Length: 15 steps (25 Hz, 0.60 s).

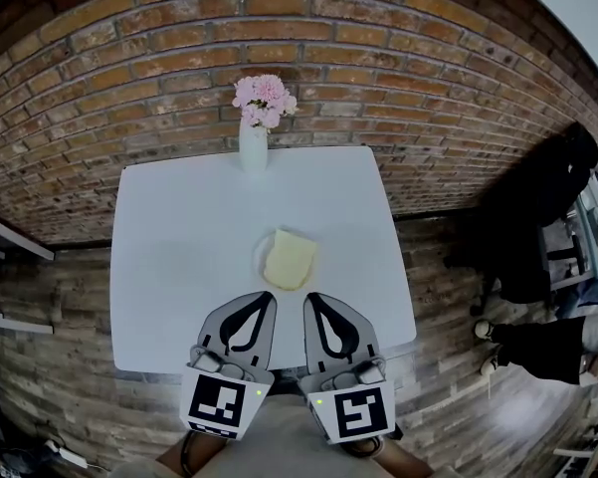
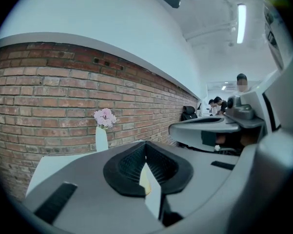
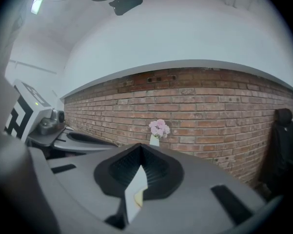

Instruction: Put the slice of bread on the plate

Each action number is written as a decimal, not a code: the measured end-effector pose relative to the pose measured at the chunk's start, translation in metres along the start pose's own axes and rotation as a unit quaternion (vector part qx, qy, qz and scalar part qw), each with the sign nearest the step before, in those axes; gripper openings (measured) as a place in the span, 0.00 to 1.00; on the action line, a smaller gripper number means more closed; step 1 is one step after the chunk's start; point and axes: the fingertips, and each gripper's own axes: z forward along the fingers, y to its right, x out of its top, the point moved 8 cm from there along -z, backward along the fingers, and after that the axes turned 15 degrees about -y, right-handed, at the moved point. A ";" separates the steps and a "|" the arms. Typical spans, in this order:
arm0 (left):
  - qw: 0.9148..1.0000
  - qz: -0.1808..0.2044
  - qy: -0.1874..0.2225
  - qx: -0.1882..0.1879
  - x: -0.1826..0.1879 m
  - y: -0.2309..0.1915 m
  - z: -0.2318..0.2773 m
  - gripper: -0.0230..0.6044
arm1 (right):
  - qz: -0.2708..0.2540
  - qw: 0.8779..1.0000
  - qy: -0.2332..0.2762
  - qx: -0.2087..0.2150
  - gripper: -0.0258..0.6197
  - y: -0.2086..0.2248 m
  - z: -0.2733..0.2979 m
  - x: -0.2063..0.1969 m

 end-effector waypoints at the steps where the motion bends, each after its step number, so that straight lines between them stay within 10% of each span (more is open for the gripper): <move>1: 1.000 0.001 0.002 -0.001 0.001 0.001 -0.002 0.05 | -0.003 1.000 -0.001 -0.002 0.05 -0.001 -0.002 -0.001; 15: 1.000 0.011 0.007 -0.015 0.002 0.015 -0.019 0.05 | 0.017 1.000 -0.014 0.001 0.05 -0.007 -0.010 -0.015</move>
